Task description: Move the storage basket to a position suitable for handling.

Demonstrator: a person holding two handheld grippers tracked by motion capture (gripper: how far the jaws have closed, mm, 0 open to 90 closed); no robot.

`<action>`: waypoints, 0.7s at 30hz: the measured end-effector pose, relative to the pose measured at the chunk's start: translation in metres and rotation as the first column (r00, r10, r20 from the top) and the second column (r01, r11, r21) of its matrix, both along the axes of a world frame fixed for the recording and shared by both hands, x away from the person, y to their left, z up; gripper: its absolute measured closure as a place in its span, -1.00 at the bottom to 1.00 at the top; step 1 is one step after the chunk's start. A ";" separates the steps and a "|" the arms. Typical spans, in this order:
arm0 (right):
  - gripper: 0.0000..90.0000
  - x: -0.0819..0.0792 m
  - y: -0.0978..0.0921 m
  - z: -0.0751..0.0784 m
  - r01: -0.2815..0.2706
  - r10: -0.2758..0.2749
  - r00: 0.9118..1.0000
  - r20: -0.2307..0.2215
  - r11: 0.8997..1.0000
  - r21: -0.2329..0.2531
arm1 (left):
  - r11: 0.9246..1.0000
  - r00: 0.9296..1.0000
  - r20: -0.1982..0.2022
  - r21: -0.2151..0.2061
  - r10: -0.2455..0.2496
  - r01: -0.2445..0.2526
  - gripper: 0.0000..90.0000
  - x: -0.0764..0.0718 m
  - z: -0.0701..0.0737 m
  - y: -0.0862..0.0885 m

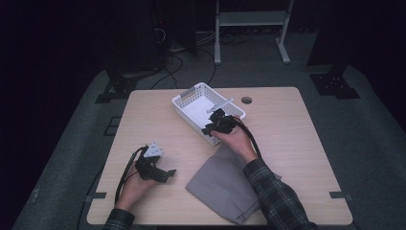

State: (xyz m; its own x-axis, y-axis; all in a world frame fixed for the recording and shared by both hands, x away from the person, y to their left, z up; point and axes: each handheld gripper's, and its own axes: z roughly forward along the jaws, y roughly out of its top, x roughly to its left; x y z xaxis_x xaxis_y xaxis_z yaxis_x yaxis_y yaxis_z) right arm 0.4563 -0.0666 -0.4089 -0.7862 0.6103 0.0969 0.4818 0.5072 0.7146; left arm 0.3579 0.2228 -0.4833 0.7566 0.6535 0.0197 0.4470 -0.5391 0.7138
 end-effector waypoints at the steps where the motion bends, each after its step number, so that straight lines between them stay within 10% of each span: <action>1: 0.58 0.001 0.001 -0.001 -0.002 0.002 1.000 -0.003 1.000 -0.004 | 1.000 1.000 0.000 -0.001 0.000 0.000 -1.00 0.000 0.000 0.000; 21: 0.86 0.007 -0.010 0.002 0.065 -0.065 0.998 0.006 0.996 -0.067 | 1.000 1.000 0.000 0.000 0.000 0.000 -1.00 0.000 0.000 0.000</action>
State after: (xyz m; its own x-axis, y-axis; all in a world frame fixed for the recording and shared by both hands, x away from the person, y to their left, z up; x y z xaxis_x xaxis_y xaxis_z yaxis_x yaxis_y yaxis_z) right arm 0.4638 -0.0764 -0.4071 -0.7452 0.6649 0.0512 0.5125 0.5218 0.6820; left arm 0.3579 0.2228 -0.4834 0.7567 0.6535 0.0198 0.4468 -0.5390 0.7140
